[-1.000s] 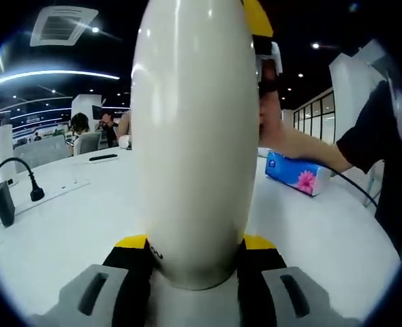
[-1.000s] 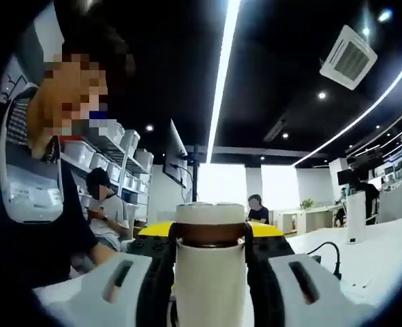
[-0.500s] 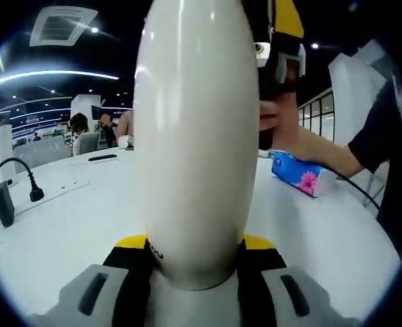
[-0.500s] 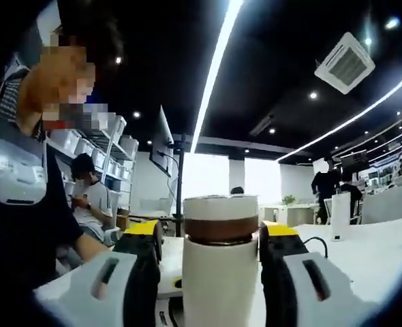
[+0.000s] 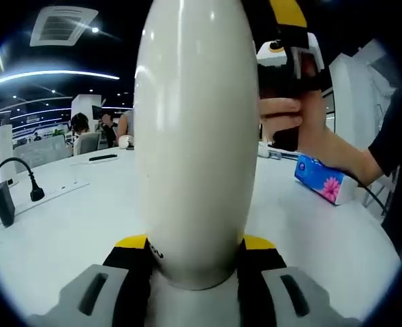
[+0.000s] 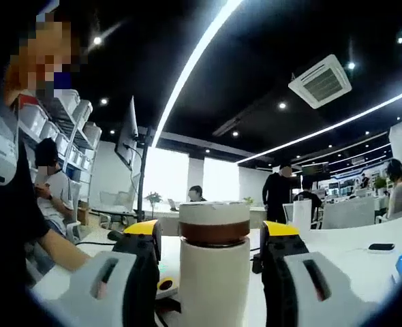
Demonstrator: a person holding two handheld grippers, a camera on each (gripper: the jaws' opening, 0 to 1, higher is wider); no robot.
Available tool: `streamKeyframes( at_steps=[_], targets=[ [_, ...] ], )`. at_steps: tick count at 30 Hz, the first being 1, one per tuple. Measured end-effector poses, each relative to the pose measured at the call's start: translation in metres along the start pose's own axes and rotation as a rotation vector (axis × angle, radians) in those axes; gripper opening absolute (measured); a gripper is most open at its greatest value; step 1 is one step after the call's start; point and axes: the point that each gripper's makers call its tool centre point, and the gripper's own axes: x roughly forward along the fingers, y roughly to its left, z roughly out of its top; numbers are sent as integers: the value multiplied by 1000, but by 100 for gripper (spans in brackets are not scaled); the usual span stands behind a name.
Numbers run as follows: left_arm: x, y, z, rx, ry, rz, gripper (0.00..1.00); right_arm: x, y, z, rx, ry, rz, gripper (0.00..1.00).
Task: Grasp the water cup twist off the cup lid place the cup lid on the table
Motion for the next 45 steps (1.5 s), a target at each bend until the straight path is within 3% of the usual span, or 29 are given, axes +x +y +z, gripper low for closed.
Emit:
streamKeyframes(
  at_steps=[6, 12, 17, 21, 24, 35, 45],
  targets=[
    [-1, 2, 0, -1, 0, 2, 50, -1, 1, 6, -57, 3, -87, 61],
    [-1, 3, -1, -2, 1, 4, 50, -2, -6, 5, -204, 59, -229, 60],
    [-1, 2, -1, -2, 1, 5, 50, 3, 0, 10, -205, 46, -273, 59],
    [-2, 2, -2, -2, 1, 6, 50, 1, -8, 16, -178, 28, -361, 53],
    [-2, 2, -2, -3, 1, 7, 50, 1, -10, 20, -185, 16, -389, 49],
    [-1, 1, -2, -3, 2, 9, 50, 6, -10, 21, -207, 12, -388, 44],
    [0, 3, -1, -3, 2, 9, 50, 5, -8, 21, -209, 1, -303, 44]
  ],
)
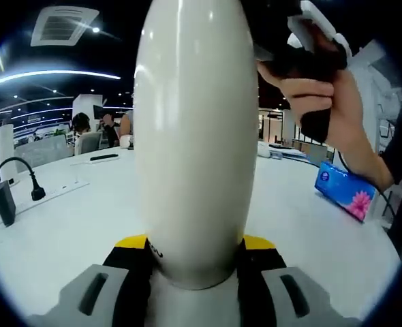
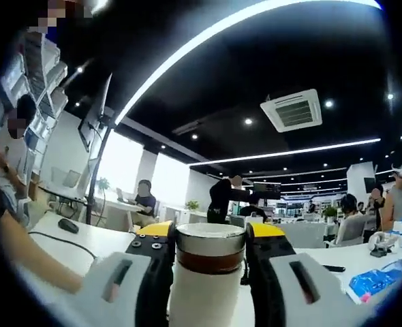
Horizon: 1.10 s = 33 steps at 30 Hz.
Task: Grasp the water cup twist off the cup lid place the cup lid on the table
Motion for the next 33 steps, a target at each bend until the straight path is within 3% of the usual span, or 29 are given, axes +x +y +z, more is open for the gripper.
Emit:
streamKeyframes(
  at_steps=[33],
  targets=[
    [3, 12, 0, 1, 0, -3, 50, 0, 2, 0, 112, -96, 367, 44]
  ],
)
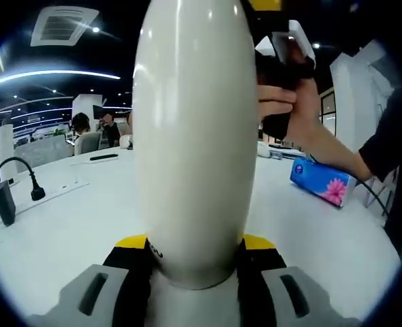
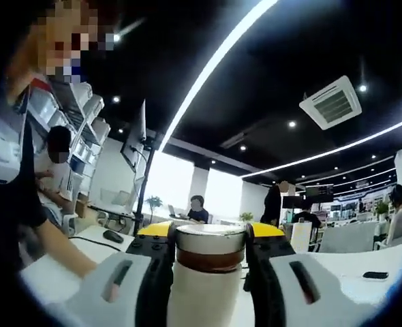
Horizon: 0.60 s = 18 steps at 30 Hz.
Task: Grasp the water cup twist off the cup lid place the cup lid on the table
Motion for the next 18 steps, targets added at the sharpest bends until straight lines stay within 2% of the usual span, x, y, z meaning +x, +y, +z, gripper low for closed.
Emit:
streamKeyframes(
  at_steps=[8, 18],
  targets=[
    [0, -4, 1, 1, 0, -1, 50, -1, 1, 0, 14, -12, 81, 44],
    [0, -8, -1, 2, -2, -6, 50, -5, 2, 2, 84, -47, 221, 44]
  ],
)
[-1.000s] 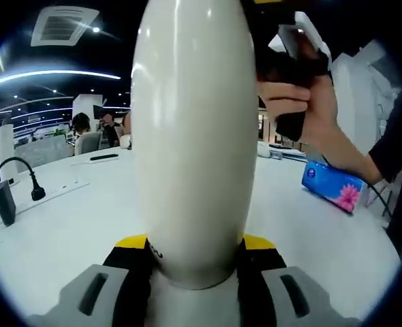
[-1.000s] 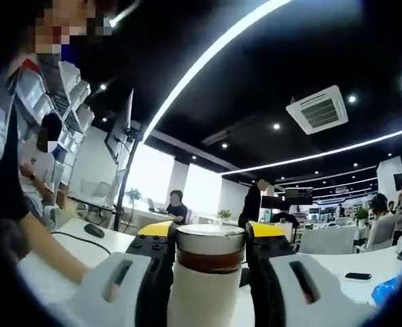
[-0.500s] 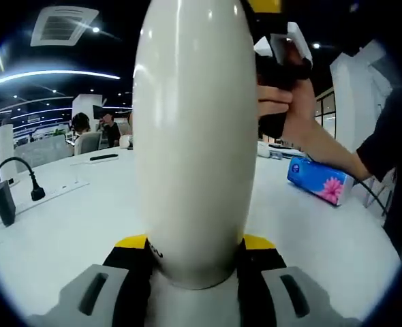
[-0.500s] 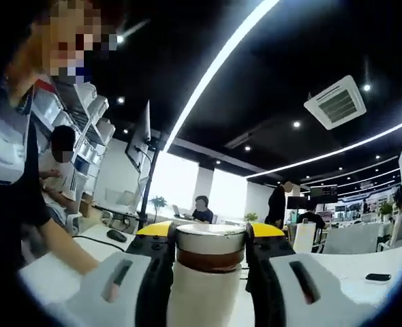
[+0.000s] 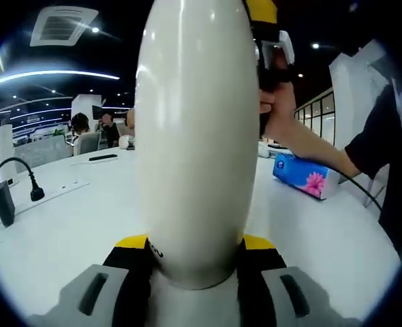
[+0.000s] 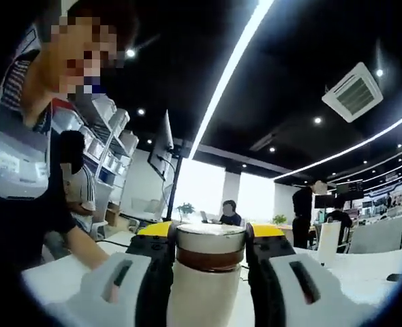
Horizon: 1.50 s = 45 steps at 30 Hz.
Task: Grasp the water cup twist off the cup lid place the cup lid on the table
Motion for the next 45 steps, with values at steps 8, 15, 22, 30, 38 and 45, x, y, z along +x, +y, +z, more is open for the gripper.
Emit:
streamKeyframes(
  at_steps=[8, 15, 22, 30, 38, 45],
  targets=[
    [-1, -1, 0, 0, 1, 0, 50, 1, -3, -1, 53, -27, 54, 44],
    [-1, -1, 0, 1, 0, -3, 50, 4, 3, 0, 60, -25, 50, 56],
    [-1, -1, 0, 1, 0, -4, 50, 7, -3, -2, 62, -15, -37, 62],
    [-1, -1, 0, 1, 1, -4, 50, 6, -7, 3, 45, -14, -157, 62],
    [-1, -2, 1, 0, 1, -3, 50, 11, 3, -1, -130, 62, -264, 61],
    [-1, -1, 2, 1, 1, -3, 50, 13, 3, 6, -239, 92, -398, 62]
  ],
)
